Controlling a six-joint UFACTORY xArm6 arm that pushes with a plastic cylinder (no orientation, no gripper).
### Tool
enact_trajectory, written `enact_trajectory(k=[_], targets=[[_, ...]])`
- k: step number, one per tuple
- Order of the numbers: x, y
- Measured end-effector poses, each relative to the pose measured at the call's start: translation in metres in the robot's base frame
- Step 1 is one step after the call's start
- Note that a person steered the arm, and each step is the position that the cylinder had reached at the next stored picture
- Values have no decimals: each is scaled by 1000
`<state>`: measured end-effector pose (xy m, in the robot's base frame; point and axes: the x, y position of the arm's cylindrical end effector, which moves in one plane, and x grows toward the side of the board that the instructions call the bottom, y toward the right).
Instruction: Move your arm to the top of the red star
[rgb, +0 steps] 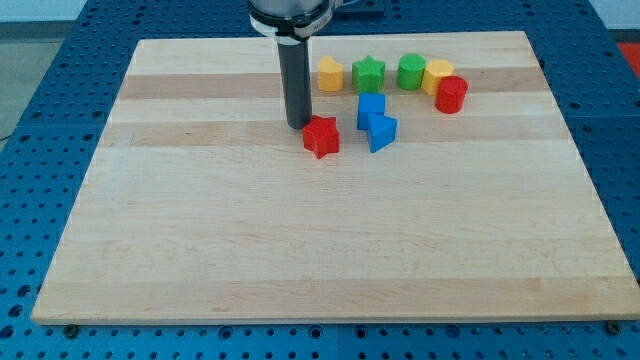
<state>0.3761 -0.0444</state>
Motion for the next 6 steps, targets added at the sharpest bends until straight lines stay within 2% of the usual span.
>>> enact_trajectory(k=[2, 3, 4, 5, 6], targets=[[110, 23], [107, 36], [101, 14], [75, -6], [28, -5]])
